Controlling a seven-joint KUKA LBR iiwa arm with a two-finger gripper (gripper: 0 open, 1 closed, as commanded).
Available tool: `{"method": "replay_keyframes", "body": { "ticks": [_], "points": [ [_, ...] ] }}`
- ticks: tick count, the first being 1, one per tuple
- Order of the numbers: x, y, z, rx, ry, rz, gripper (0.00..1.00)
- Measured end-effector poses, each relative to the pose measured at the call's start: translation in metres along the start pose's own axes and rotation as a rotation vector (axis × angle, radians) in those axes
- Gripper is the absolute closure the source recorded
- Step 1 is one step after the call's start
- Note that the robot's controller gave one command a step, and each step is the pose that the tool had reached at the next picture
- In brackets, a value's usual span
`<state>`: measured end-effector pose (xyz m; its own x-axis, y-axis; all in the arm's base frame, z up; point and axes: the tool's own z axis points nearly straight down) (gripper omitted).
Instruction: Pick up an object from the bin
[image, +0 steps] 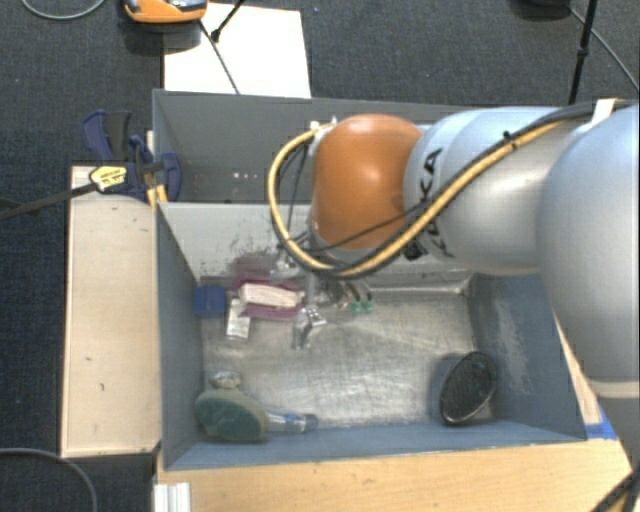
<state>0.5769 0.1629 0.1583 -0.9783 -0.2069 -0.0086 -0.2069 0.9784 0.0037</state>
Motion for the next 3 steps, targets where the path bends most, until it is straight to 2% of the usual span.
{"method": "replay_keyframes", "body": {
  "ticks": [1, 2, 3],
  "points": [
    [-0.018, 0.002, 0.055, 0.001, -0.006, 0.216, 0.00],
    [-0.023, 0.020, 0.078, 0.008, -0.003, 0.292, 0.00],
    [-0.009, 0.018, 0.052, 0.004, 0.003, 0.264, 0.00]
  ]
}}
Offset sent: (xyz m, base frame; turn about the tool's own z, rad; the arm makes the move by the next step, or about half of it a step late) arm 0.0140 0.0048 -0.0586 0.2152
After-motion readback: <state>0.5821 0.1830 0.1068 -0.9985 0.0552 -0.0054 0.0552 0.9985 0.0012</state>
